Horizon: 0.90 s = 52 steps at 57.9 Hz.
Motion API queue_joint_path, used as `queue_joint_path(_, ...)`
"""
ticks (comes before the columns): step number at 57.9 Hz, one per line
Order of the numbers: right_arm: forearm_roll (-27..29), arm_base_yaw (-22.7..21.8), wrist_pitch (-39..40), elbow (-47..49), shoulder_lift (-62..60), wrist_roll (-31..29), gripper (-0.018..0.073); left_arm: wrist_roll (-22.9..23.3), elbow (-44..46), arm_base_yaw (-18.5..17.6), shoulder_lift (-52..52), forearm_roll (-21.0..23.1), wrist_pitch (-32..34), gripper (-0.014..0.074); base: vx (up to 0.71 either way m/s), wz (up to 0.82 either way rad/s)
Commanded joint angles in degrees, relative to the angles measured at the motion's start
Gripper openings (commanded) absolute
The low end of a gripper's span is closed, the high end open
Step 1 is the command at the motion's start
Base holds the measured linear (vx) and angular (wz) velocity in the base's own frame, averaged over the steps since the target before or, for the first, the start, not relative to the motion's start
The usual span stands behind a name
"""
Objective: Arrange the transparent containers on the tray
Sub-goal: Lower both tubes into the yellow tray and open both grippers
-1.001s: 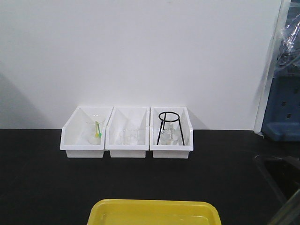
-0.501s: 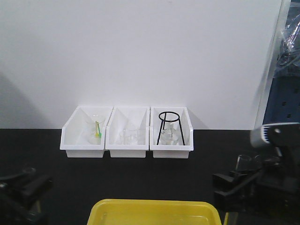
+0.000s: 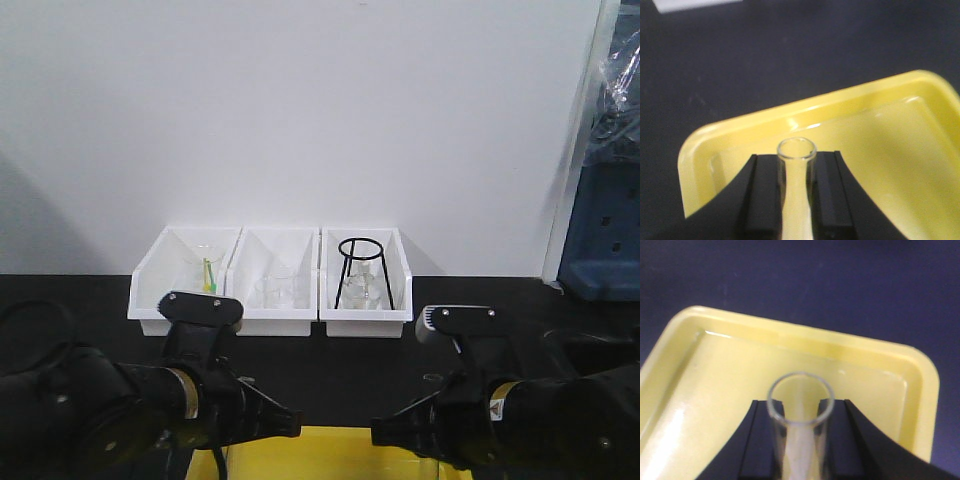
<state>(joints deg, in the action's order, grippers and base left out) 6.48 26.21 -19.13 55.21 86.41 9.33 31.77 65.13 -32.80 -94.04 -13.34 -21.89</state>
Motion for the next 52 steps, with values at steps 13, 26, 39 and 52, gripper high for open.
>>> queue_joint_path(13,0.8,-0.4,6.9,2.0,6.1,-0.3,0.0029,-0.1,4.9,-0.3,-7.1,2.5,-1.5,0.0234,0.0,0.0)
queue_joint_path(26,0.8,-0.4,9.5,2.0,9.8,-0.3,0.0061,-0.1,4.9,-0.2,-11.3,1.3,-1.6,0.0258,0.0,0.0)
queue_joint_path(39,0.8,-0.4,7.9,2.0,12.4,-0.3,0.0175,0.2,4.9,-0.2,-14.0,1.4,-3.0,0.0309,0.0,0.0)
queue_joint_path(52,0.8,-0.4,7.7,2.0,12.9,-0.3,0.0373,0.2,4.9,-0.2,-14.1,1.4,-2.5,0.0428,0.0,0.0)
